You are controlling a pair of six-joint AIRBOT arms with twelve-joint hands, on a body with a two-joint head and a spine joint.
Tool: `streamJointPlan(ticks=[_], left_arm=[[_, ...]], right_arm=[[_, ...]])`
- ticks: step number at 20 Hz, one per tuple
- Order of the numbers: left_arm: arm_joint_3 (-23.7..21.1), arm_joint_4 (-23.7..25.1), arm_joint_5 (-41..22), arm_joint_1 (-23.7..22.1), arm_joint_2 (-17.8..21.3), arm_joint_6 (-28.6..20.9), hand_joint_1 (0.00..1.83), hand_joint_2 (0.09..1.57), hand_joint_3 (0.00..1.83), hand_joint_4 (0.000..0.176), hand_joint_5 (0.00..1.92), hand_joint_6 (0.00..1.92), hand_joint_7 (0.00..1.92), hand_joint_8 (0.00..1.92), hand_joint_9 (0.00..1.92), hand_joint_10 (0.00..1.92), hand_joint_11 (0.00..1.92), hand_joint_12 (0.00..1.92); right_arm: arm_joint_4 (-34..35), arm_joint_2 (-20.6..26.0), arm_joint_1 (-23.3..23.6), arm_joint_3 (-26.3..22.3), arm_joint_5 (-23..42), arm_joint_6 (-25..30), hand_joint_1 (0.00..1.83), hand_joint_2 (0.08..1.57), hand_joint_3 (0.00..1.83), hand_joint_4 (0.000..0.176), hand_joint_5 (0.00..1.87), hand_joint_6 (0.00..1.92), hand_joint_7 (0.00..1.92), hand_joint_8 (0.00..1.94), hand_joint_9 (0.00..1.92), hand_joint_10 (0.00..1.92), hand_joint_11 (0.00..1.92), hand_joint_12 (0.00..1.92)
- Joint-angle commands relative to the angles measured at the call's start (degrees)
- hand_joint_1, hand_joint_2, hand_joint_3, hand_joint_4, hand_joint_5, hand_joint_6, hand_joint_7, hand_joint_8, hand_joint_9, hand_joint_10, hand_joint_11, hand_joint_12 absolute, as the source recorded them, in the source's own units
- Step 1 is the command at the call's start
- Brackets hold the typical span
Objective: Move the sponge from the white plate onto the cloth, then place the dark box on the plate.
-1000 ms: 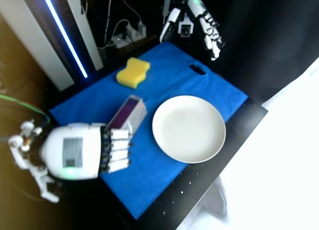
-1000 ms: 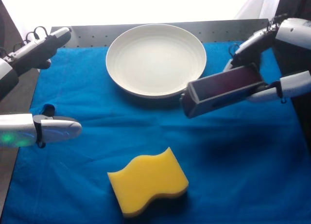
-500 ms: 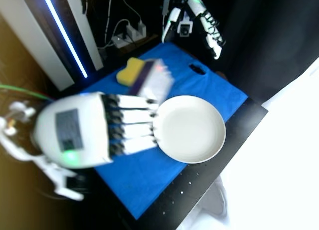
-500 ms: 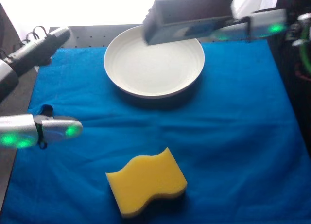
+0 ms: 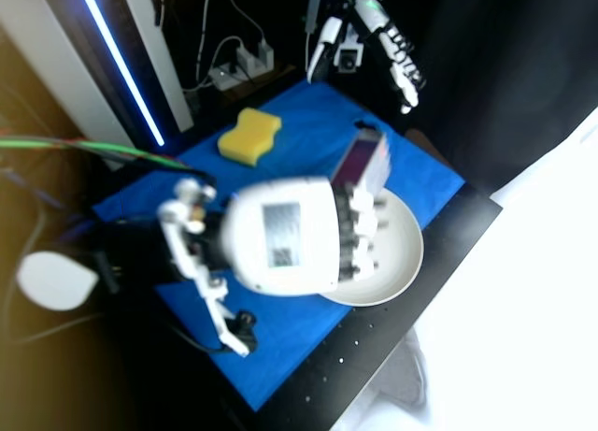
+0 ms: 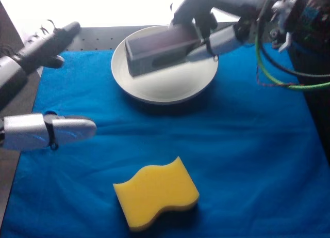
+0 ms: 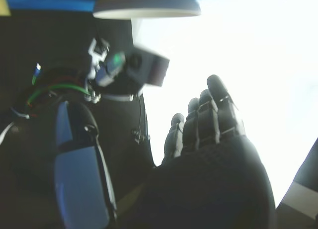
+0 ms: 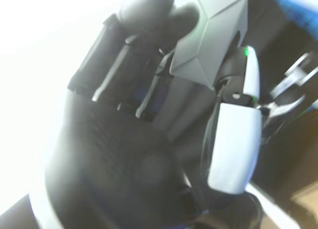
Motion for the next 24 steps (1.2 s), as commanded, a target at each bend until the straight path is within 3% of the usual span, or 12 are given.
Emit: streamJointPlan(ticks=[1, 3, 4, 5, 6, 7, 10, 17, 21, 22, 23, 24], left_arm=[[0.4, -0.5, -6.7, -0.7, 0.0, -0.5, 0.77, 0.84, 0.0, 0.114, 0.04, 0.0, 0.09, 0.0, 0.13, 0.0, 0.0, 0.91], [0.4, -0.5, -6.6, -0.9, -0.1, -0.5, 0.75, 0.84, 0.0, 0.122, 0.03, 0.0, 0.07, 0.0, 0.13, 0.0, 0.0, 0.92], [0.4, -0.4, -6.7, -0.9, -0.1, -0.6, 0.74, 0.85, 0.0, 0.129, 0.02, 0.0, 0.06, 0.0, 0.12, 0.0, 0.0, 0.92], [0.4, -0.4, -6.7, -0.9, -0.1, -0.6, 0.74, 0.84, 0.0, 0.135, 0.03, 0.0, 0.06, 0.0, 0.12, 0.0, 0.0, 0.92], [0.5, -0.4, -6.7, -0.9, -0.2, -0.6, 0.74, 0.84, 0.0, 0.135, 0.03, 0.0, 0.07, 0.0, 0.12, 0.0, 0.0, 0.92], [0.5, -0.4, -6.7, -0.9, -0.3, -0.6, 0.75, 0.83, 0.0, 0.129, 0.03, 0.01, 0.07, 0.0, 0.13, 0.0, 0.0, 0.96], [0.4, -0.7, -7.1, -0.9, -0.3, -0.7, 0.74, 0.83, 0.0, 0.118, 0.03, 0.01, 0.08, 0.01, 0.13, 0.0, 0.0, 0.96], [-0.8, -2.9, -12.2, 0.8, 0.5, -0.7, 0.71, 0.83, 0.0, 0.151, 0.06, 0.01, 0.09, 0.01, 0.15, 0.01, 0.0, 0.93], [-2.2, -4.7, -17.1, 2.9, 1.6, -0.7, 0.62, 0.84, 0.0, 0.134, 0.05, 0.0, 0.09, 0.0, 0.16, 0.01, 0.0, 0.93], [-2.8, -4.9, -18.5, 3.4, 1.7, -0.7, 0.53, 0.81, 0.0, 0.053, 0.05, 0.0, 0.01, 0.0, 0.05, 0.0, 0.0, 0.79], [-3.2, -4.9, -19.6, 3.9, 1.7, -0.7, 0.46, 0.84, 0.0, 0.075, 0.01, 0.0, 0.0, 0.0, 0.01, 0.0, 0.0, 0.72], [-3.8, -4.9, -20.7, 4.3, 1.8, -0.7, 0.46, 0.84, 0.0, 0.075, 0.01, 0.0, 0.0, 0.0, 0.01, 0.0, 0.0, 0.72]], right_arm=[[1.7, -0.4, 0.8, 0.5, 1.8, 0.4, 1.24, 1.07, 0.0, 0.0, 1.05, 0.78, 1.09, 0.98, 0.94, 1.24, 0.76, 1.56], [-0.6, -1.0, 0.8, 0.8, 0.4, 0.5, 1.24, 1.08, 0.0, 0.0, 1.03, 0.81, 1.06, 1.02, 0.93, 1.12, 0.8, 1.41], [-1.0, -1.0, 0.8, 0.6, 0.4, 0.6, 1.13, 1.11, 0.01, 0.0, 0.98, 0.96, 0.8, 0.87, 0.83, 1.04, 0.75, 1.37], [-1.1, -1.0, 0.8, 0.5, 0.6, 0.8, 0.93, 1.03, 0.0, 0.023, 0.64, 0.39, 0.53, 0.48, 0.54, 0.82, 0.52, 1.35], [-1.1, -1.0, 0.8, 0.4, 1.3, 0.9, 0.85, 0.98, 0.0, 0.055, 0.5, 0.11, 0.42, 0.16, 0.37, 0.39, 0.15, 1.18], [-1.0, -1.0, 0.8, 0.3, 2.0, 1.2, 0.68, 0.84, 0.0, 0.164, 0.05, 0.0, 0.04, 0.01, 0.03, 0.03, 0.01, 0.15], [1.2, 0.7, 0.8, -0.4, 5.2, 1.6, 0.59, 0.76, 0.0, 0.176, 0.0, 0.0, 0.0, 0.0, 0.0, 0.0, 0.0, 0.01], [16.4, 13.7, -3.6, -10.7, 24.9, 1.5, 0.66, 0.74, 0.0, 0.176, 0.0, 0.0, 0.0, 0.0, 0.0, 0.0, 0.0, 0.0], [30.4, 21.2, -16.2, -21.1, 43.4, -0.9, 0.81, 0.81, 0.02, 0.175, 0.0, 0.0, 0.0, 0.0, 0.0, 0.0, 0.0, 0.0], [33.5, 22.6, -20.3, -24.0, 47.3, -1.8, 0.76, 0.79, 0.01, 0.176, 0.0, 0.0, 0.0, 0.0, 0.0, 0.0, 0.0, 0.0], [36.8, 23.7, -24.5, -26.7, 50.8, -3.0, 0.73, 0.77, 0.0, 0.176, 0.0, 0.0, 0.0, 0.0, 0.0, 0.0, 0.0, 0.0], [40.9, 24.6, -29.6, -29.6, 54.9, -4.1, 0.73, 0.77, 0.0, 0.176, 0.0, 0.0, 0.0, 0.0, 0.0, 0.0, 0.0, 0.0]])
